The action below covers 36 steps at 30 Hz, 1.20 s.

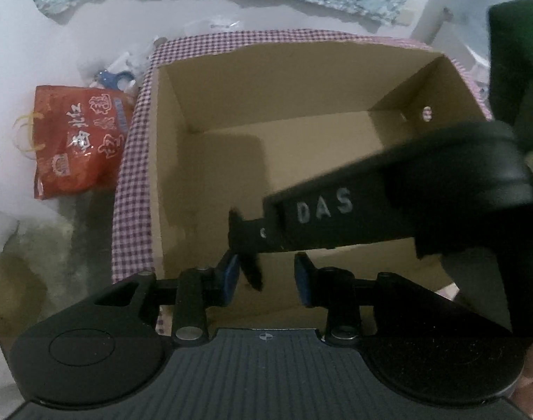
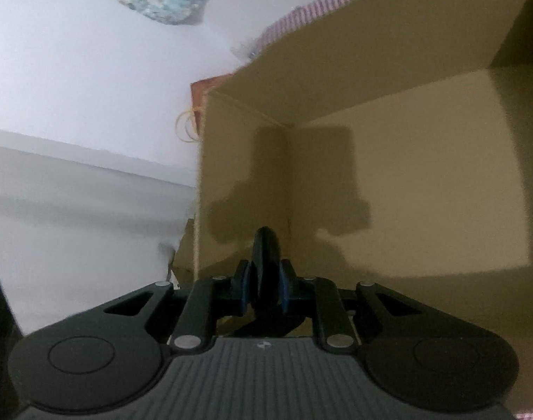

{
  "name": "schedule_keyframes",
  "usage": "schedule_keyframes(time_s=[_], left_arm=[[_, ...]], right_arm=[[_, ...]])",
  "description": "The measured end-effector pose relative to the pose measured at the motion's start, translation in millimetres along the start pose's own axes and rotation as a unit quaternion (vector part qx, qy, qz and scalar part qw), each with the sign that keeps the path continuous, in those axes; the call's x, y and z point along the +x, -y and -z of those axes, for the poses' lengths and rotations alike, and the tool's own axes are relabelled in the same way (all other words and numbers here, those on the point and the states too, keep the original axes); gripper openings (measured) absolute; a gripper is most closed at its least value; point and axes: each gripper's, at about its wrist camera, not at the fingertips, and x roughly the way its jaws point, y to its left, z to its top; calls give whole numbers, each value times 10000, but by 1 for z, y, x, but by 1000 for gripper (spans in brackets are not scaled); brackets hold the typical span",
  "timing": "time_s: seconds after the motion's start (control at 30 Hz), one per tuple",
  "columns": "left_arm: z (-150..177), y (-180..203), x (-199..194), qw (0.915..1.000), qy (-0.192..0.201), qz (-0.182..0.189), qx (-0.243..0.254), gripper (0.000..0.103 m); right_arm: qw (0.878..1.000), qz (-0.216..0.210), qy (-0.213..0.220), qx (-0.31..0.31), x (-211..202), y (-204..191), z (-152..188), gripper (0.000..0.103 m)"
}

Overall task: Organize rigid objects
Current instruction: 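Carry the black cylinder into the cardboard box and open the right gripper, then grasp the black marker beside the green glue stick with the right gripper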

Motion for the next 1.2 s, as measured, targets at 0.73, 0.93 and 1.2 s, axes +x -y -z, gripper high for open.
schedule_keyframes(time_s=[0.73,0.93,1.2], left_arm=[[59,11,-121,9856,1580,600,-73,101],[96,23,-127,9801,1522,1270,-37,103],[134,62,-98,9811,1403,1239,497,103]], right_arm=[[9850,-867,1491,65,-169,18,108,36],[9776,-490,2043,157,-208,53,180,36],[9748,364,2174,353,-194,107,238,36]])
